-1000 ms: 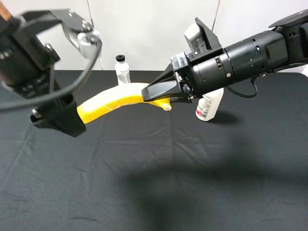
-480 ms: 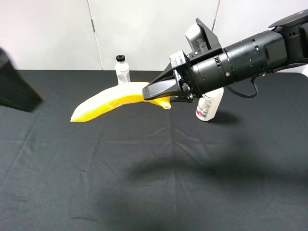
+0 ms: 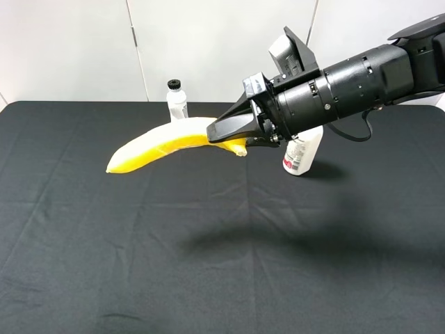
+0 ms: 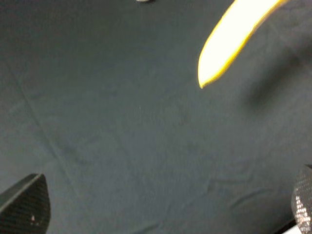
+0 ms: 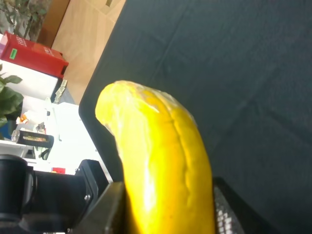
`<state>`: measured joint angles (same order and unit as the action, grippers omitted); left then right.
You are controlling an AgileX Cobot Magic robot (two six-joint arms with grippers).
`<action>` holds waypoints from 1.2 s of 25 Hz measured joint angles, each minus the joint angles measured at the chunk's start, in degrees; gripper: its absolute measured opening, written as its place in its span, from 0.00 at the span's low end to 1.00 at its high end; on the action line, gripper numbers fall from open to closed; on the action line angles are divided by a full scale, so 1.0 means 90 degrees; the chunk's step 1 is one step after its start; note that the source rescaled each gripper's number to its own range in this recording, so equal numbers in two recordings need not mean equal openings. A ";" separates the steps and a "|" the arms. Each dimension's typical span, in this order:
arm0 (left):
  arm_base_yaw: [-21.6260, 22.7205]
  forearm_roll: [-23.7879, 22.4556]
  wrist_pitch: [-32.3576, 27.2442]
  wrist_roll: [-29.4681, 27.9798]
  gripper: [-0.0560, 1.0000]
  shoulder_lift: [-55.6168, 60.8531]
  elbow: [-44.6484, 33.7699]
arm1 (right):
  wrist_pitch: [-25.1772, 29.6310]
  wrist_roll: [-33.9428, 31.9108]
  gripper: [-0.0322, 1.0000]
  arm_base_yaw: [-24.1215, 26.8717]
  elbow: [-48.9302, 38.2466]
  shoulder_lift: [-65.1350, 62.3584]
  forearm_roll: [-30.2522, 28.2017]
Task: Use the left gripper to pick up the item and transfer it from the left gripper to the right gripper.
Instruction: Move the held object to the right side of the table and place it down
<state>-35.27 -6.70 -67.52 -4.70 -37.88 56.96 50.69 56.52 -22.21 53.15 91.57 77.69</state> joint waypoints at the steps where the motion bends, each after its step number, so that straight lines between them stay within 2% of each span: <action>1: 0.0000 0.0006 0.0000 -0.0015 1.00 0.0239 -0.0213 | 0.0000 0.0000 0.06 0.0000 0.0000 0.0000 0.0000; 6: 0.0000 0.0015 0.0071 -0.0015 1.00 0.1537 -0.1634 | -0.0189 -0.0059 0.06 0.0000 0.0000 0.0000 0.0006; 12: 0.0000 0.0265 0.0694 -0.0015 1.00 0.2986 -0.2993 | -0.0572 -0.0148 0.06 0.0000 0.0000 0.0000 0.0006; 18: 0.0000 0.0347 0.0753 0.0020 1.00 0.3774 -0.3122 | -0.0710 -0.0169 0.06 0.0000 0.0000 0.0000 0.0006; 28: 0.0000 0.0360 0.0766 0.0028 1.00 0.3821 -0.3144 | -0.0729 -0.0183 0.06 0.0000 0.0000 0.0000 0.0006; 30: 0.0119 0.0360 0.0766 0.0028 1.00 0.3821 -0.3144 | -0.0729 -0.0197 0.06 0.0000 0.0000 0.0000 0.0006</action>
<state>-34.20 -3.46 -60.63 -4.45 -3.49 28.67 44.13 54.75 -22.21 53.15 91.57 77.74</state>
